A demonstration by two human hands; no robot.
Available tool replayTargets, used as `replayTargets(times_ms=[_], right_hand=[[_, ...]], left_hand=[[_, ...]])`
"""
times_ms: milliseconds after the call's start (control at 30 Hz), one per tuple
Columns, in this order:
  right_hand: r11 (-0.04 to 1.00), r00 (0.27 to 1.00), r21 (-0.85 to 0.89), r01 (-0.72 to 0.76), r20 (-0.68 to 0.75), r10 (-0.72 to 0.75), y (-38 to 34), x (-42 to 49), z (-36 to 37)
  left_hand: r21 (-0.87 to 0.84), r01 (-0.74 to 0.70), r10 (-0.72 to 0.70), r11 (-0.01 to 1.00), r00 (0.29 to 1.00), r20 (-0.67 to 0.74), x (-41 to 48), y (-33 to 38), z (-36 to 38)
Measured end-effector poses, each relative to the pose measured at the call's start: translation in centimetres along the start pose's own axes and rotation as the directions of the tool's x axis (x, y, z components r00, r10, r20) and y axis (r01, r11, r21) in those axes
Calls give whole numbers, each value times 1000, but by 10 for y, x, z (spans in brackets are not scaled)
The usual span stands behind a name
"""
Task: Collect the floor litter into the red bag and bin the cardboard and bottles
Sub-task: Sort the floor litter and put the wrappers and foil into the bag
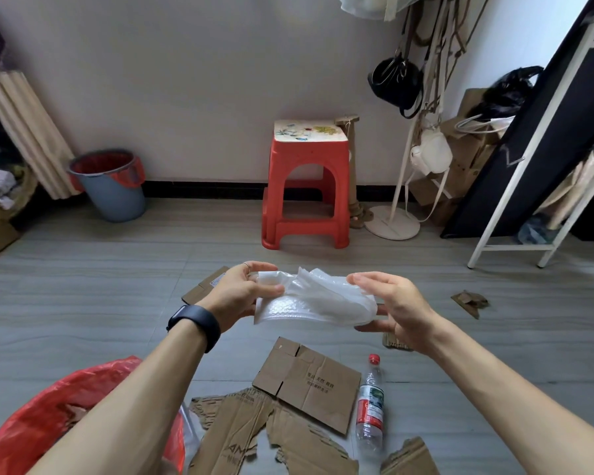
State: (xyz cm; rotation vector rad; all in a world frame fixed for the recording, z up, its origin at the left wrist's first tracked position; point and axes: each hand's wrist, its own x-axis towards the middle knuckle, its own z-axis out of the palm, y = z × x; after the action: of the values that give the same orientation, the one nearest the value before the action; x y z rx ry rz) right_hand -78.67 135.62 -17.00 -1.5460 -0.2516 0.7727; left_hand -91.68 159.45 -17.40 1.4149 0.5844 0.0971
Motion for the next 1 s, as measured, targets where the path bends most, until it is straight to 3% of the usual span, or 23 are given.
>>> replayTargets(times_ms=[100, 200, 367, 467, 667, 767, 900, 1000], right_hand=[[998, 995, 30, 49, -83, -46, 5, 4, 1], [996, 996, 75, 52, -80, -46, 3, 5, 0], [994, 988, 54, 91, -130, -84, 6, 7, 2], [998, 992, 7, 68, -111, -66, 9, 6, 4], [996, 1000, 91, -8, 6, 7, 7, 6, 10], [990, 998, 124, 60, 5, -61, 11, 11, 12], [984, 999, 174, 32, -27, -28, 9, 14, 19], [987, 996, 140, 76, -62, -68, 7, 15, 24]], left_hand=[[18, -13, 13, 1000, 1000, 18, 2, -1, 1], [-17, -16, 16, 1000, 1000, 25, 0, -1, 3], [-90, 167, -151, 982, 975, 165, -4, 0, -2], [-152, 212, -178, 965, 961, 210, -7, 3, -8], [-43, 119, -116, 992, 991, 61, -5, -4, -15], [-88, 57, -56, 994, 998, 8, -6, -3, -19], [-73, -6, 2, 997, 998, -60, -7, -2, -20], [-137, 27, -33, 990, 999, -41, -10, 1, -20]])
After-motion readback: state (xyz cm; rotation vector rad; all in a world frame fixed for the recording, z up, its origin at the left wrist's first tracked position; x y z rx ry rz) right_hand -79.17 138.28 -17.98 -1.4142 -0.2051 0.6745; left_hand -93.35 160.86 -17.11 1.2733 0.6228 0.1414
